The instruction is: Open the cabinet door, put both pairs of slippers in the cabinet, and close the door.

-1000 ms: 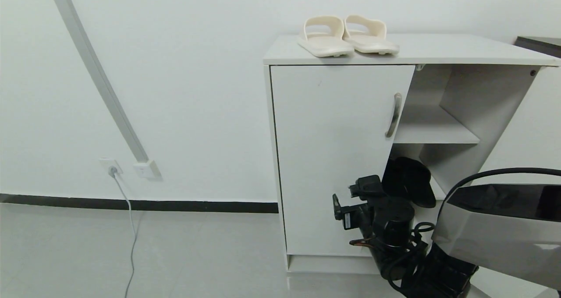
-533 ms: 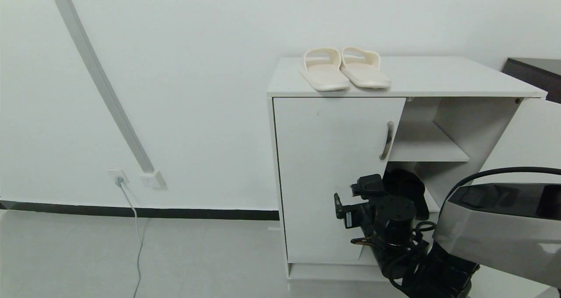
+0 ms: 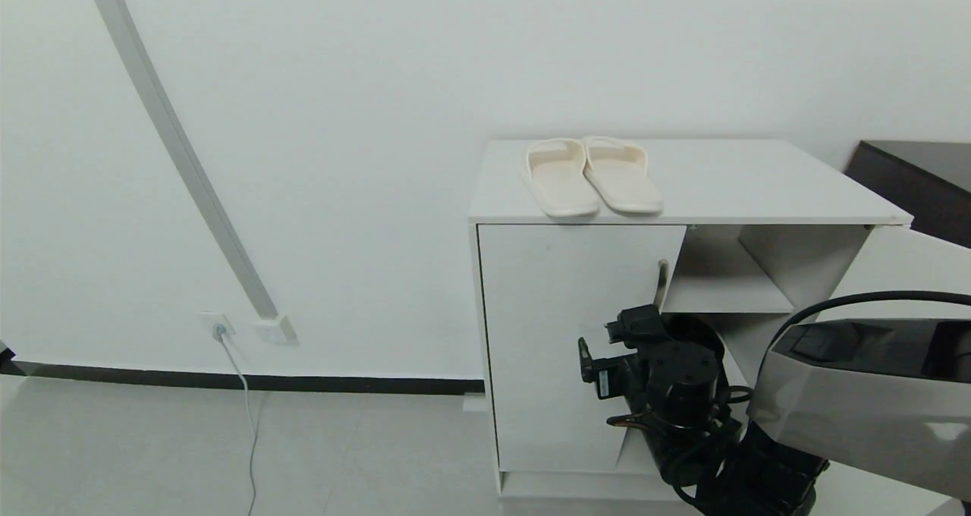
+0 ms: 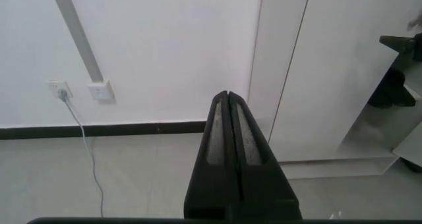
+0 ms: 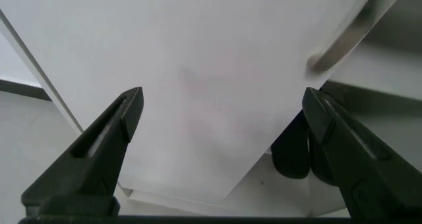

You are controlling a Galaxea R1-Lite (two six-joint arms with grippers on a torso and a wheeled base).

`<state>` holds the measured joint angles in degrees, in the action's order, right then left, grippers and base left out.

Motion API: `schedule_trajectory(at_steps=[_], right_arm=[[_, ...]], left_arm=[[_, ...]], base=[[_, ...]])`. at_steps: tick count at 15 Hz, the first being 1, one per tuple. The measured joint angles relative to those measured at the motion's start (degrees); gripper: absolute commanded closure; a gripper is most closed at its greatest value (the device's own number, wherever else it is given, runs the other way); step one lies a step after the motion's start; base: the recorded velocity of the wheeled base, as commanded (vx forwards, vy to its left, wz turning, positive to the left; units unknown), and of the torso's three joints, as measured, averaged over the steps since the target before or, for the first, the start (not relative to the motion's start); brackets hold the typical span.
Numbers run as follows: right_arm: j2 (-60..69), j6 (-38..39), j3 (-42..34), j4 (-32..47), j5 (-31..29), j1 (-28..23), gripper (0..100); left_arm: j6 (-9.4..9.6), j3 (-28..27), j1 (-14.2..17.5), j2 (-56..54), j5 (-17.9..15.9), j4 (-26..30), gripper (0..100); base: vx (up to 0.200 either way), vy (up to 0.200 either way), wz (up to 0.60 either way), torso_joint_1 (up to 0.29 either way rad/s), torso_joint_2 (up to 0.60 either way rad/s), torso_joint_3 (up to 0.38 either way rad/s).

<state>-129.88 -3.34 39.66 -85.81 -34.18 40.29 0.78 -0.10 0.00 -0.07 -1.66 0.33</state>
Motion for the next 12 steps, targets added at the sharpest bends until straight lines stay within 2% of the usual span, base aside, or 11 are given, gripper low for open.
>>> schedule_trajectory(at_steps=[12], right_arm=[[-0.11,-0.05,-0.27,-0.05,-0.02,0.04,0]], left_arm=[[0.01,0.00,0.00,0.00,0.00,0.00,100]], base=[[0.000,0.000,0.00,0.236,-0.56,-0.318]])
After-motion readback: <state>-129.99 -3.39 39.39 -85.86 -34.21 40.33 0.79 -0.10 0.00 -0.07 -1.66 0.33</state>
